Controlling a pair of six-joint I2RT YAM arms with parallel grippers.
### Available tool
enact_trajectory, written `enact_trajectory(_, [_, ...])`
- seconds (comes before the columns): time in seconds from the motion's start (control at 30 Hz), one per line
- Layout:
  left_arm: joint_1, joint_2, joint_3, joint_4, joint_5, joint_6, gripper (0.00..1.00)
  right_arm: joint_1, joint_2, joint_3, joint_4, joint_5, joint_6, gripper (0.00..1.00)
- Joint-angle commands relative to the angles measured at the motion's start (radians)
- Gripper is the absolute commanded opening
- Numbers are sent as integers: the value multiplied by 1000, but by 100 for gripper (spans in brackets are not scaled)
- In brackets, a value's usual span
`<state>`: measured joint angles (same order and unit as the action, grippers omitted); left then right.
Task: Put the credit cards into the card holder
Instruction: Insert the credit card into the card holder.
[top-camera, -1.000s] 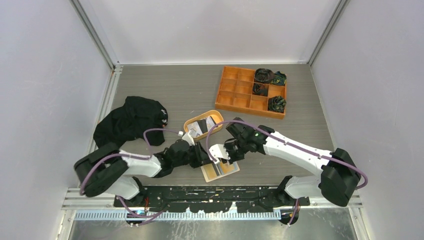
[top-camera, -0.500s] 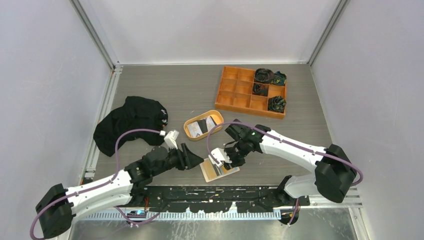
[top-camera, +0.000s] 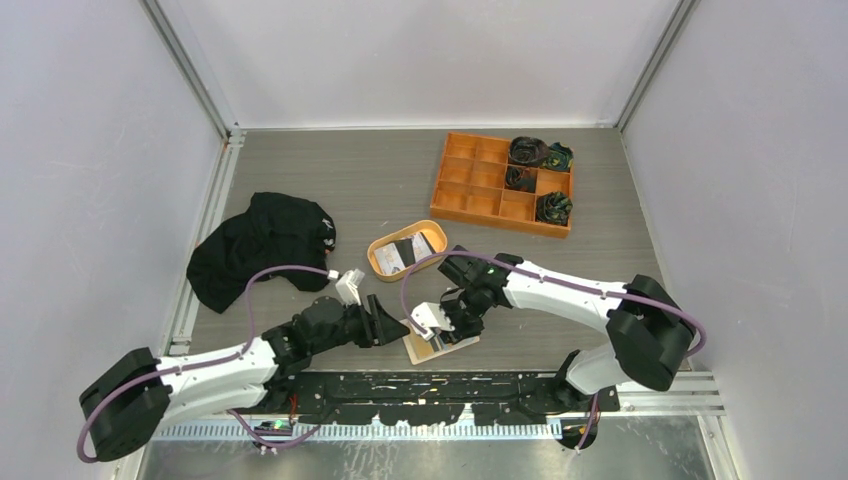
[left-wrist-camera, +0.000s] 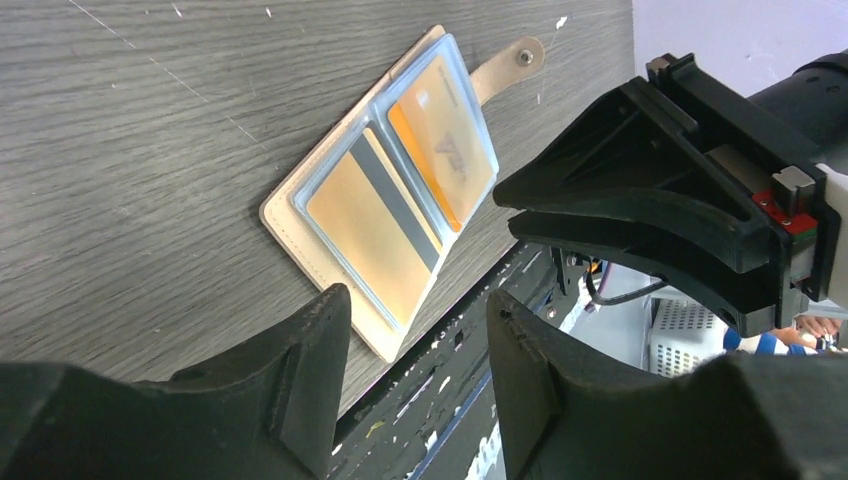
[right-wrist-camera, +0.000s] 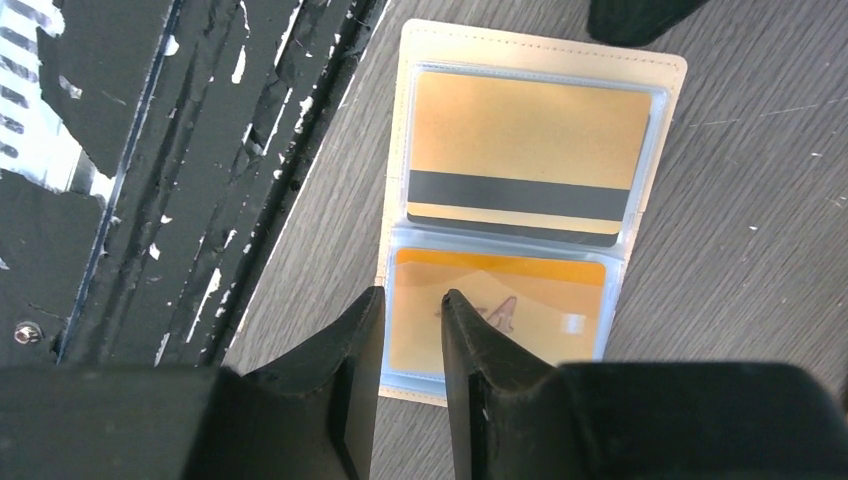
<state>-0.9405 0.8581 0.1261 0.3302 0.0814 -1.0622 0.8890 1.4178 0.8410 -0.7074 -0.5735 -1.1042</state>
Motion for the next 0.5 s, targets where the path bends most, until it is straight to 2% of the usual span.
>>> enact_trajectory(0.0, [4, 75, 2, 153, 41, -37, 52, 7, 18, 2, 21, 16, -14, 34])
enact_trajectory(0.27, [2, 217, 13, 199, 61, -101, 53, 30, 56, 2, 31, 60, -17, 34])
enact_trajectory(0.47, [-6, 265, 15, 243, 72, -128, 54, 31, 67, 3, 36, 75, -12, 34])
